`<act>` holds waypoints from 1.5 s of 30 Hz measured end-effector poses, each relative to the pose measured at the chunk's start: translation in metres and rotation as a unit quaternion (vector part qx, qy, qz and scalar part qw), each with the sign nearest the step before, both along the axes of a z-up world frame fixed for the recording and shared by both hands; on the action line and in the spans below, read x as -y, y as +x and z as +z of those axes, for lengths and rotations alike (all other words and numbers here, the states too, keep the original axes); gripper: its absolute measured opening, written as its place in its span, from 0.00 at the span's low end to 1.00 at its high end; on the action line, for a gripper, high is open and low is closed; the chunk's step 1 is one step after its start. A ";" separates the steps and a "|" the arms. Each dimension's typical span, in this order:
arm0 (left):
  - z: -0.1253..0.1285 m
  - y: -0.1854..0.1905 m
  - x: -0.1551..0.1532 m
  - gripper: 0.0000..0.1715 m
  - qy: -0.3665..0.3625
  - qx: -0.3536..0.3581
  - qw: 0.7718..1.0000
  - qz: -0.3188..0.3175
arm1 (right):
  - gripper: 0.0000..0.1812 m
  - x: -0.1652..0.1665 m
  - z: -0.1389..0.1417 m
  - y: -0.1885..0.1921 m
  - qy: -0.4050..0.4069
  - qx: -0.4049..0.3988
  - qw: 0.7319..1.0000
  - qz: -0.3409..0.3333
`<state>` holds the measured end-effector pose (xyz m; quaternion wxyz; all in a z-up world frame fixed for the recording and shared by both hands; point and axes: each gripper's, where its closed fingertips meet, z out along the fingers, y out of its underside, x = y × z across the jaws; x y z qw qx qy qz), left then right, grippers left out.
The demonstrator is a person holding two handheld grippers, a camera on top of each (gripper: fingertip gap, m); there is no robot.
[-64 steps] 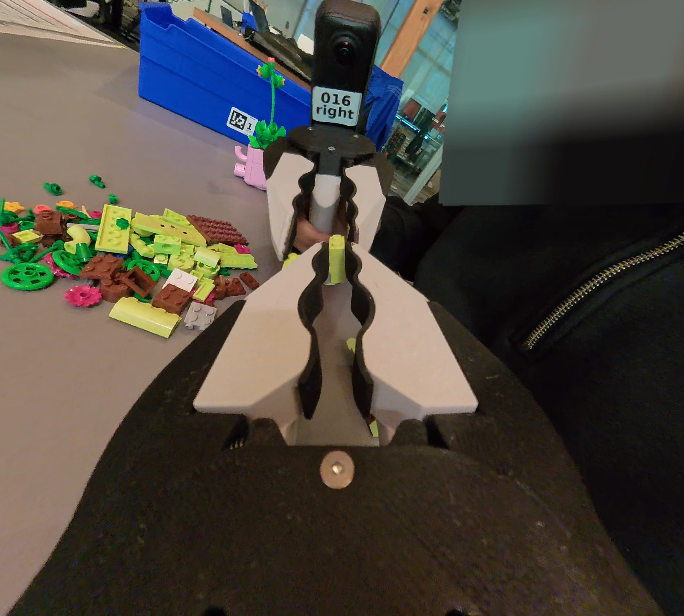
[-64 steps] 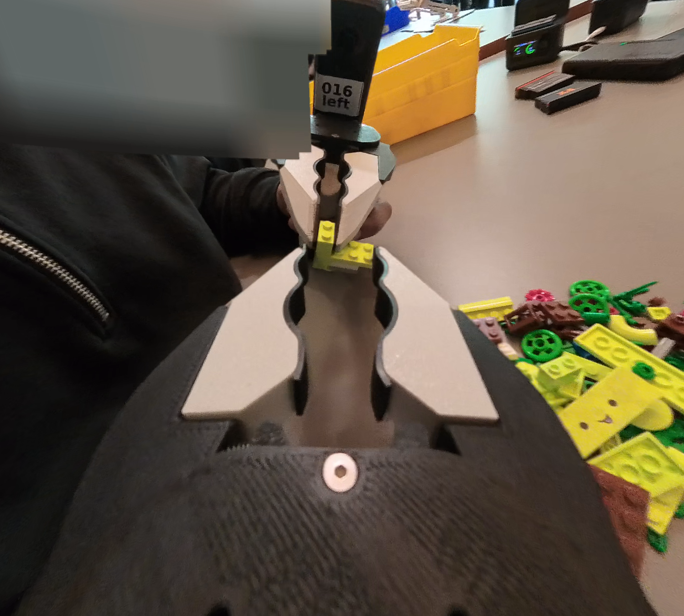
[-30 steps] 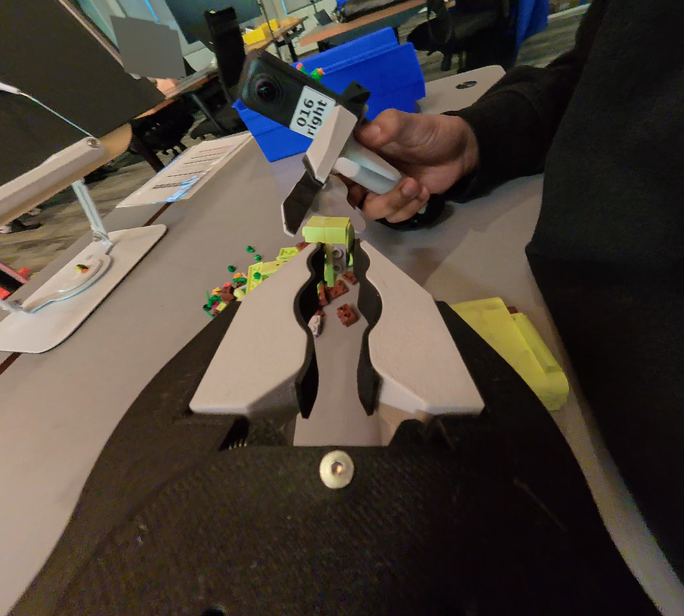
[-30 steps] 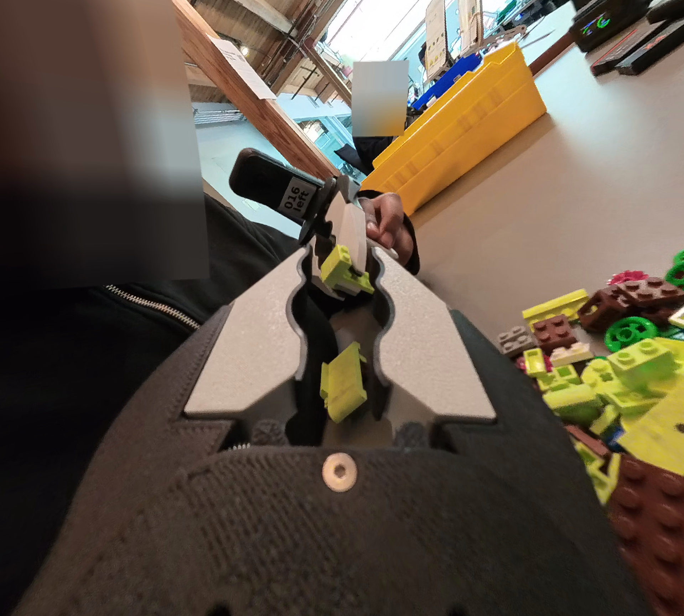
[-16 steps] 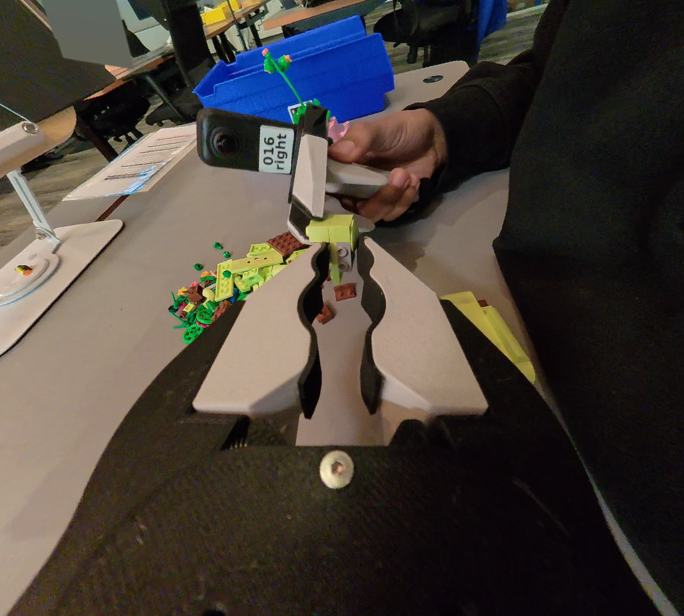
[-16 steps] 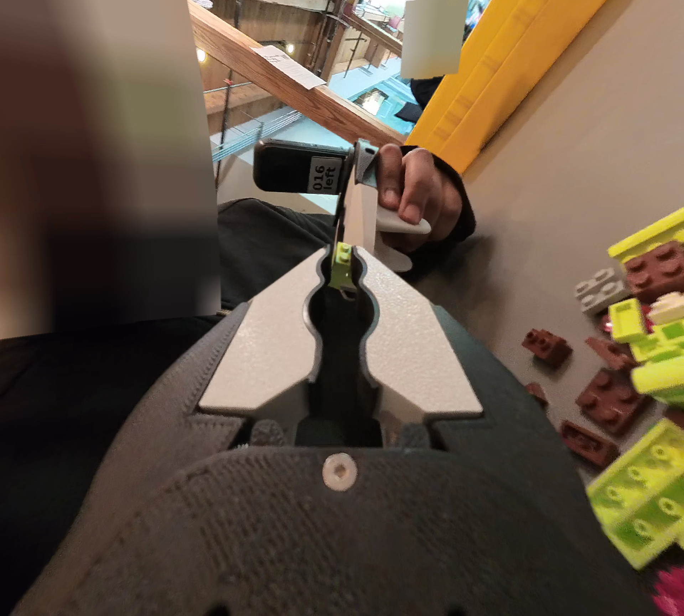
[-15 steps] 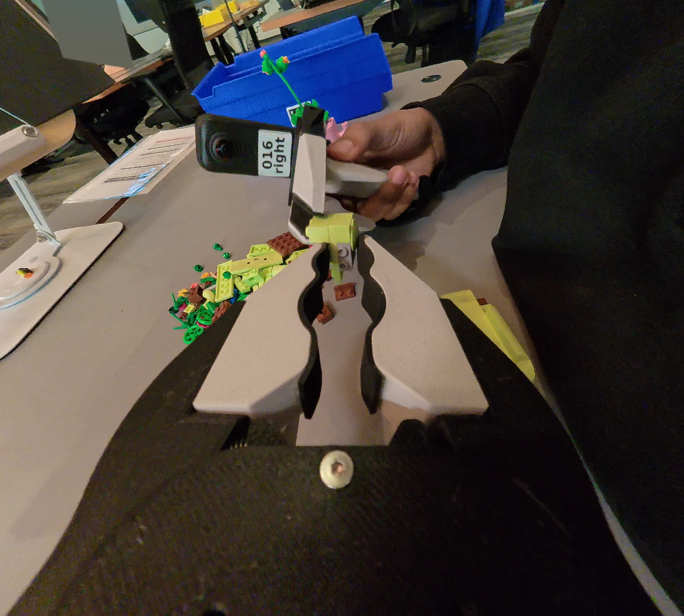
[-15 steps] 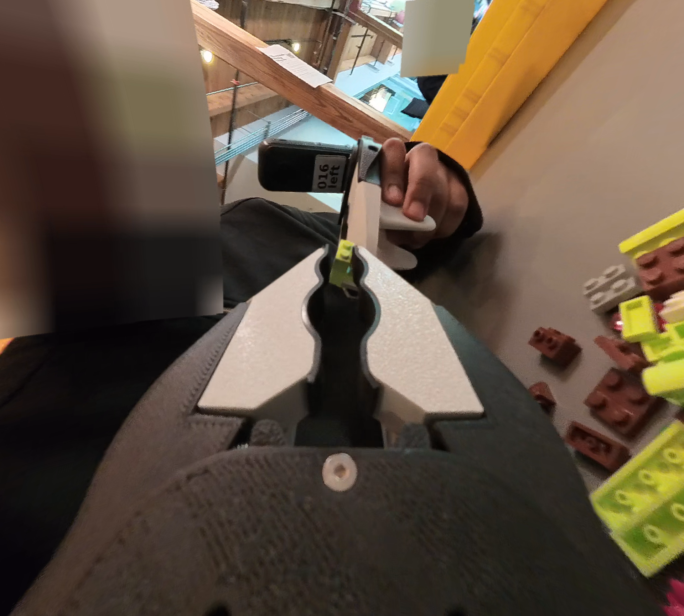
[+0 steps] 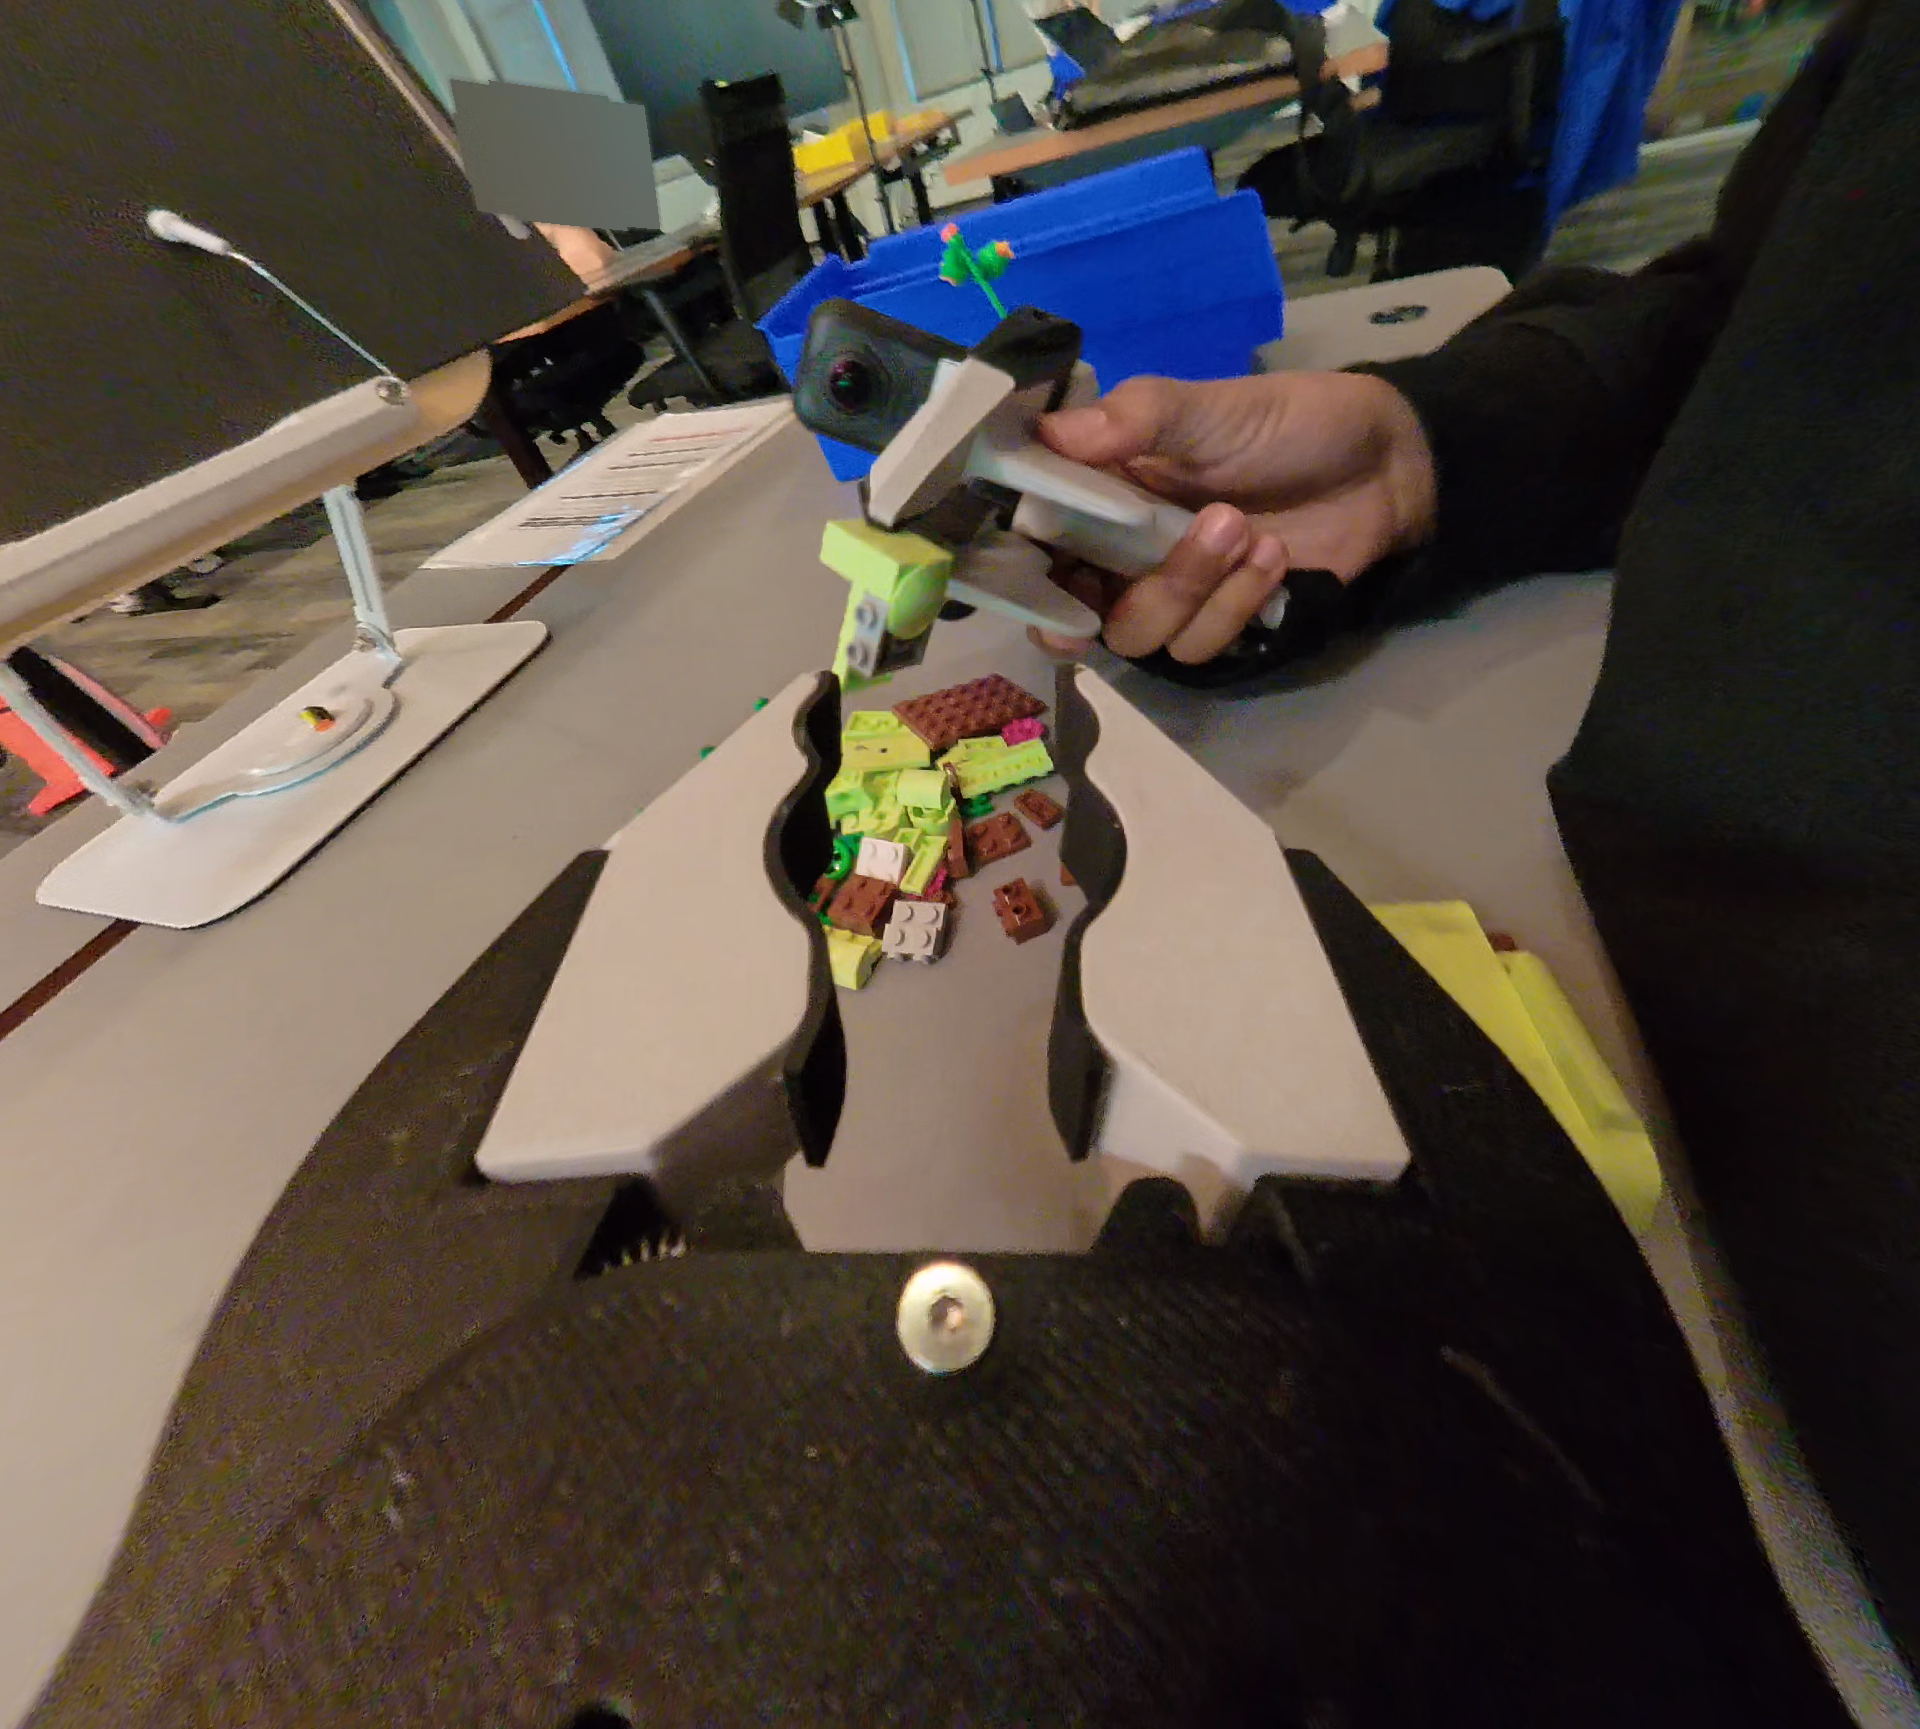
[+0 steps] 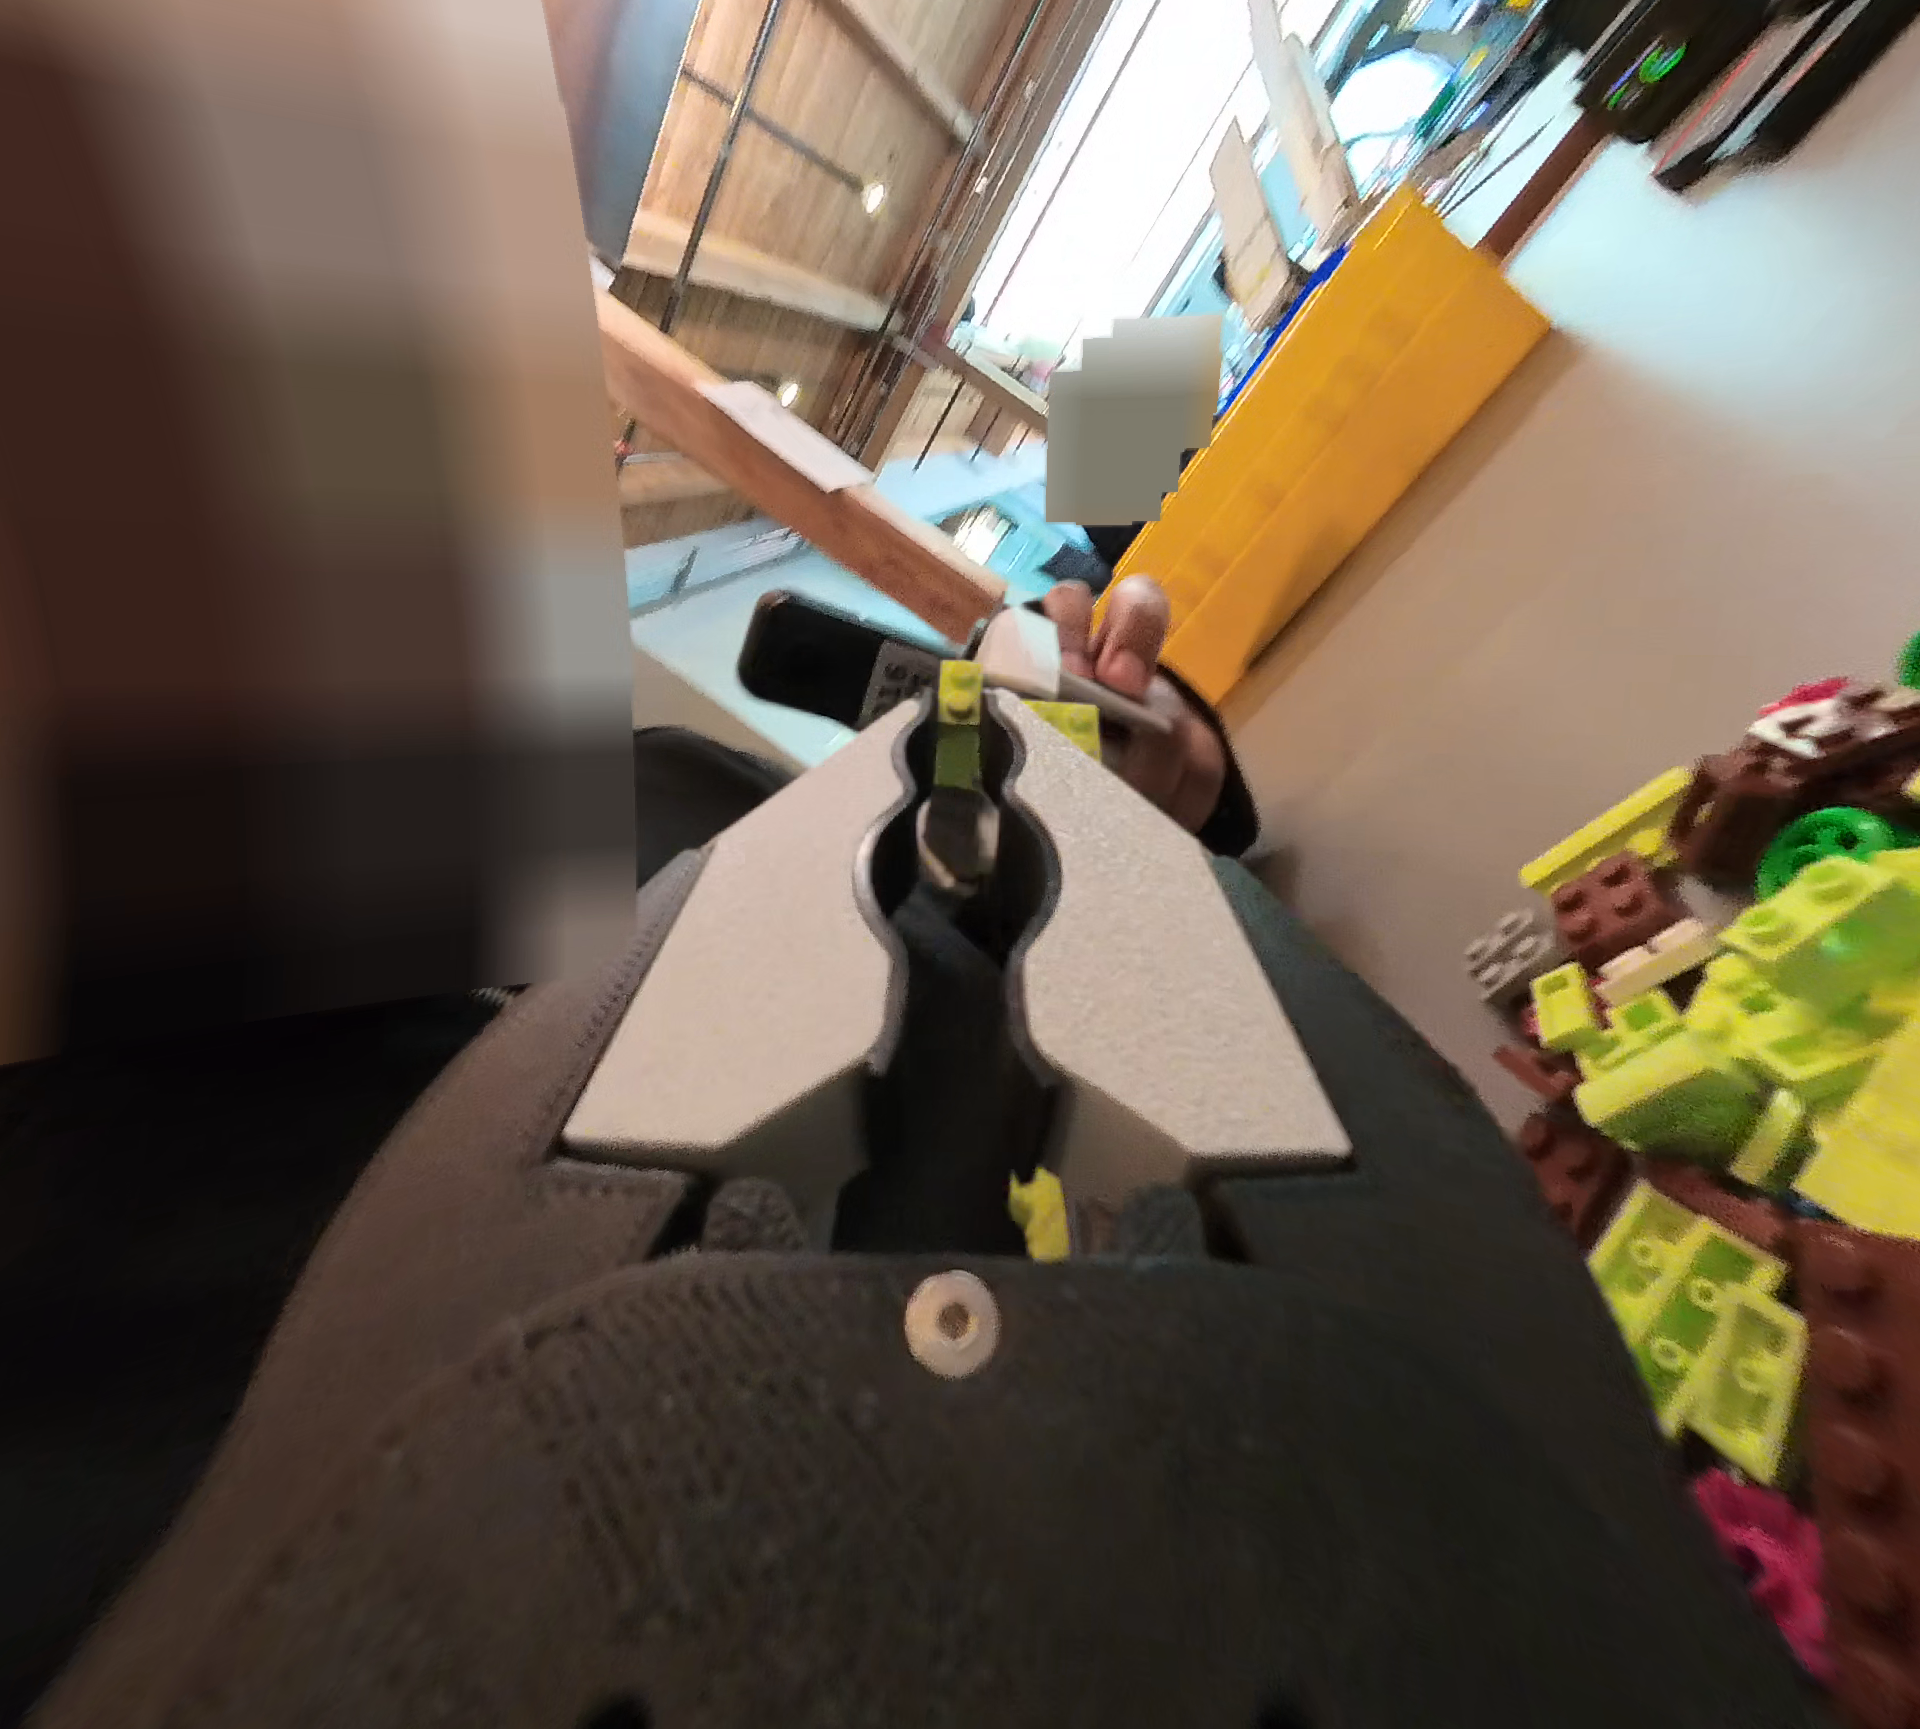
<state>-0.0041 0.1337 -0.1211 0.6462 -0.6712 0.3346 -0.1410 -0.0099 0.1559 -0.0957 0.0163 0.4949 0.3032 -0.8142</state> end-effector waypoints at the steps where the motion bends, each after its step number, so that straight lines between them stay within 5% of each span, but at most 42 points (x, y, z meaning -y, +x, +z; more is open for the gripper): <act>1: 0.003 -0.002 -0.003 0.24 0.006 0.004 1.000 0.017 | 0.03 -0.003 -0.001 -0.003 -0.002 0.003 1.000 -0.020; 6: 0.013 -0.019 -0.016 0.23 0.049 -0.015 0.993 0.110 | 0.03 0.002 0.003 -0.018 -0.033 0.003 0.997 -0.068; 15: 0.027 -0.028 -0.011 0.08 0.083 -0.008 0.989 0.122 | 0.04 0.007 0.006 -0.027 -0.068 0.001 0.994 -0.085; 19: 0.030 -0.029 -0.009 0.07 0.060 0.037 0.993 0.094 | 0.08 0.009 0.007 -0.022 -0.041 -0.007 0.997 -0.065; 22: 0.034 -0.030 -0.007 0.07 -0.006 0.145 0.988 0.042 | 0.15 -0.002 0.010 -0.016 0.035 -0.024 0.993 -0.107; 29: 0.032 -0.026 -0.006 0.07 -0.185 0.394 0.895 -0.096 | 0.20 0.019 0.007 -0.018 0.243 -0.048 0.960 -0.130; 33: 0.028 -0.018 -0.005 0.07 -0.212 0.407 0.881 -0.118 | 0.07 0.022 0.001 -0.017 0.255 -0.037 0.959 -0.118; 45: 0.023 -0.016 -0.006 0.12 -0.205 0.382 0.896 -0.101 | 0.07 0.020 0.000 -0.014 0.243 -0.021 0.965 -0.098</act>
